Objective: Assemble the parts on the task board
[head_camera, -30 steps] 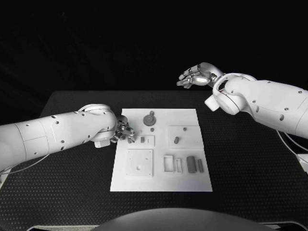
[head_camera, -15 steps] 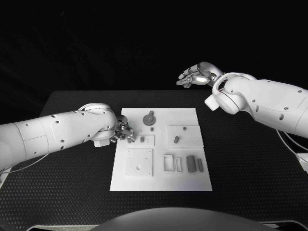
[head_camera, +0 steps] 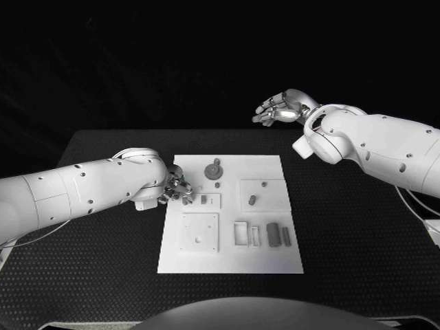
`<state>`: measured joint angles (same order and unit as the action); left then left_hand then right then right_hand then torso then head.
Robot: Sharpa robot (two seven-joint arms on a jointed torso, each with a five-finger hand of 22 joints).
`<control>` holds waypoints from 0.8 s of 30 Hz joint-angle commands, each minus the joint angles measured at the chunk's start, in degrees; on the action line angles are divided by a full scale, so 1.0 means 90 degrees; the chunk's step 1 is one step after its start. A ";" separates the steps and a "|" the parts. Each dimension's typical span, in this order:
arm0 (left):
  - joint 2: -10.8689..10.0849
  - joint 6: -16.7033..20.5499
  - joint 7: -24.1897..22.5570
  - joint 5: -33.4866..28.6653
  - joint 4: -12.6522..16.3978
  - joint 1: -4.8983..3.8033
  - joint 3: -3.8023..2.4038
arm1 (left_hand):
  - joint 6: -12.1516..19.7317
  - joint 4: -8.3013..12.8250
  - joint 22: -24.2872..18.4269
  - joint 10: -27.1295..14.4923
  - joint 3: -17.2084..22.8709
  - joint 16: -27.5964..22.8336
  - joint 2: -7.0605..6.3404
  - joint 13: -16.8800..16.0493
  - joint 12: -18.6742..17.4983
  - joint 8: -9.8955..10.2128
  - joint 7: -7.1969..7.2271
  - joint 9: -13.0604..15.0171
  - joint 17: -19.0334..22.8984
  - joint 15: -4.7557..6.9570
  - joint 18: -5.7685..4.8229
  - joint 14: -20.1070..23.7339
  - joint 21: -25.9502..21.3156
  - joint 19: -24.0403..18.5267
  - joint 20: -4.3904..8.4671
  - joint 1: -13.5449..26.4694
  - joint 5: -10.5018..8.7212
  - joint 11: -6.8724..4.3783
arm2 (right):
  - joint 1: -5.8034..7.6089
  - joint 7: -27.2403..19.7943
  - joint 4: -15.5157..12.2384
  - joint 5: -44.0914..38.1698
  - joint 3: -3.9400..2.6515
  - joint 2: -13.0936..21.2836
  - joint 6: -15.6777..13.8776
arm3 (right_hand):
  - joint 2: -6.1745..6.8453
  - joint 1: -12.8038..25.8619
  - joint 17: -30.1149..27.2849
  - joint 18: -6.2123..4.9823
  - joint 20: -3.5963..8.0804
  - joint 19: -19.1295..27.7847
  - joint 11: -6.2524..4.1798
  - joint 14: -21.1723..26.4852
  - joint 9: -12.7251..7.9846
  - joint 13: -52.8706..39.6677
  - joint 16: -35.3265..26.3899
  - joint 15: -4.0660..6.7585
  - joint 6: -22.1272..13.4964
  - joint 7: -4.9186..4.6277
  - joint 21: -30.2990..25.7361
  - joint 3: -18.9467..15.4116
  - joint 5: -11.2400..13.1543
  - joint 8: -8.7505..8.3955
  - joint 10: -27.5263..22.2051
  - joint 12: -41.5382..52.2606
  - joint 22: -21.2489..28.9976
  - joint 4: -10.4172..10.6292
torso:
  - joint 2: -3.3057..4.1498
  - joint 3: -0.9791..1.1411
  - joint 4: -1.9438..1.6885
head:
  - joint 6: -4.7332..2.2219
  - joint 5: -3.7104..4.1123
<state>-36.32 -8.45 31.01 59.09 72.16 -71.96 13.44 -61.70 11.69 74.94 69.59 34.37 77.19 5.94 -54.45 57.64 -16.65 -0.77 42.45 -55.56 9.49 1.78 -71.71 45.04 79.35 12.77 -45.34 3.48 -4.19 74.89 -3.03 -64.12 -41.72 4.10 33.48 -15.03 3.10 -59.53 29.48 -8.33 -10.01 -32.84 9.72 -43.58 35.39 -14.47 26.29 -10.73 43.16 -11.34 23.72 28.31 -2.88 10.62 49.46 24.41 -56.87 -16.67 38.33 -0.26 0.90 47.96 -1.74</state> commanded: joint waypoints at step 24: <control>0.0085 0.0023 0.0129 0.0142 -0.0064 0.0029 0.0024 | -0.0195 -0.0101 0.0113 0.0036 -0.0445 0.0100 -0.0507 -0.0070 0.0026 -0.0068 -0.0179 -0.0037 0.0000 0.0039 0.0475 0.0041 0.0047 -0.0009 0.0103 0.0355 0.0272 0.0021 | 0.0002 -0.0029 -0.0001 -0.0025 -0.0004 -0.0005 0.0040 | -0.0012 -0.0057 -0.0011 -0.0077 -0.0032 0.0032 0.0003 0.0057 -0.0009 0.0019 -0.0041 0.0000 -0.0047 -0.0176 -0.0032 -0.0051 0.0016 0.0045 0.0062 0.0032 -0.0010 -0.0004 | 0.0000 -0.0005 -0.0003 | 0.0036 -0.0012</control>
<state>-35.61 -8.28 32.01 59.81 71.58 -71.76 13.62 -63.68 10.66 74.92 69.81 30.68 77.91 1.42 -55.03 57.63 -16.98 -2.14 42.06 -55.56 9.62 2.19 -71.44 45.26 79.34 13.22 -42.57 5.70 -4.02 74.89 -3.05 -64.13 -41.72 4.10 33.46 -15.03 3.09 -59.53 29.43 -8.33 -10.01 -32.84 9.72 -43.58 35.40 -14.36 26.29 -10.72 43.16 -11.34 23.72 28.31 -2.88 10.82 49.46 24.41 -56.92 -16.67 38.33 -0.31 0.88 48.27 -1.86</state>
